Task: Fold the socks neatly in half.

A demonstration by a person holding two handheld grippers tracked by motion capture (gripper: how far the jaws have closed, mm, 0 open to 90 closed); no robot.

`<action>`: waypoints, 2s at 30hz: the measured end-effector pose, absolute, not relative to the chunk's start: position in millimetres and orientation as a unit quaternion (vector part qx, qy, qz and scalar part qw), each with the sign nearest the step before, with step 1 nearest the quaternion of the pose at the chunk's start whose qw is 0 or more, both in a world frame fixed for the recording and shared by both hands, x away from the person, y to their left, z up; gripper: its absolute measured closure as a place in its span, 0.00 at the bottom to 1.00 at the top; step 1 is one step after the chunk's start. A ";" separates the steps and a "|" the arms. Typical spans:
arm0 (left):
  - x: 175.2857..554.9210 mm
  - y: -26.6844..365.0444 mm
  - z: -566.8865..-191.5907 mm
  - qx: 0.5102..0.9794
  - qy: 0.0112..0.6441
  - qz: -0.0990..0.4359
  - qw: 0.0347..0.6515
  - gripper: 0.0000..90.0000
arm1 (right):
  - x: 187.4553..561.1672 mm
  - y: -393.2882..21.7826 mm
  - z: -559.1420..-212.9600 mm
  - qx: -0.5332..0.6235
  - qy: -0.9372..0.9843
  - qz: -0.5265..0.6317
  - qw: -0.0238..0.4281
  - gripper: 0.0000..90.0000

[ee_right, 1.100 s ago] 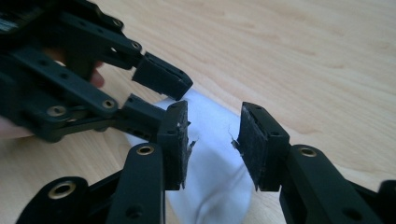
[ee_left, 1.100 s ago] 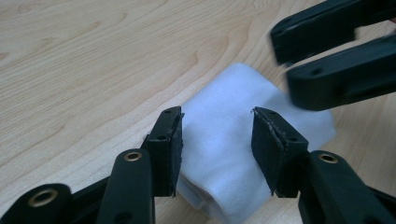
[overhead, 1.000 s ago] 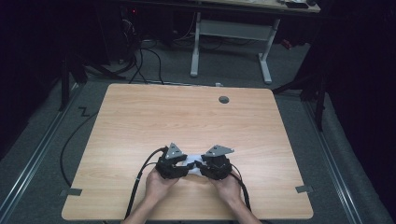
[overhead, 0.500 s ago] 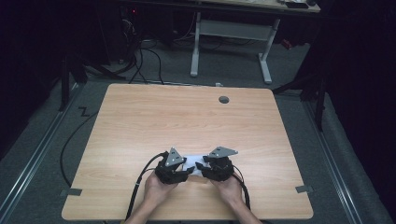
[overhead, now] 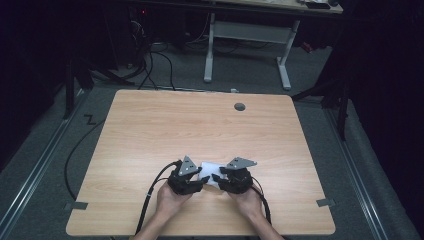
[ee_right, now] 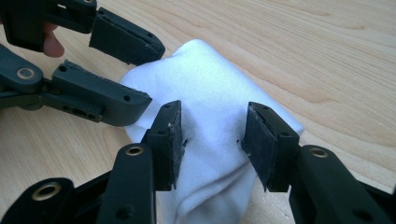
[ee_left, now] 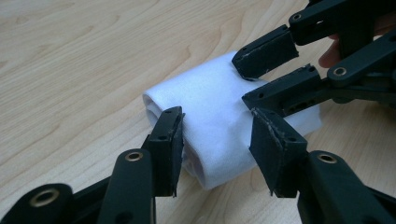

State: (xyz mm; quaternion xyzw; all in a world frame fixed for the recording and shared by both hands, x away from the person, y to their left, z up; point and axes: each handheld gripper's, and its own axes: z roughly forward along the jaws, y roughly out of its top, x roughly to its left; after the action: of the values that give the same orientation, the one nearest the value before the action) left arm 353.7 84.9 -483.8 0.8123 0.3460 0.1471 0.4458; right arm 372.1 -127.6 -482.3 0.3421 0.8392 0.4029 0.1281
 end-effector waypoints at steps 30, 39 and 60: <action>404.0 66.0 -488.8 0.804 0.375 0.132 0.441 0.68 | 381.0 -131.1 -488.9 0.356 0.838 0.383 0.154 0.59; 402.8 70.2 -481.5 0.788 0.391 0.148 0.452 0.49 | 395.6 -138.5 -486.8 0.379 0.827 0.390 0.147 0.58; 347.5 196.1 -497.9 0.736 0.504 0.216 0.397 0.40 | 366.7 -248.1 -497.6 0.489 0.763 0.368 0.211 0.53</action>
State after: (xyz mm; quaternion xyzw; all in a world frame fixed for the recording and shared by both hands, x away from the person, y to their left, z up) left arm 347.5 196.1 -497.9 0.7365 0.5036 0.2163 0.3965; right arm 366.7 -248.1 -497.6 0.4886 0.7625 0.3680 0.2109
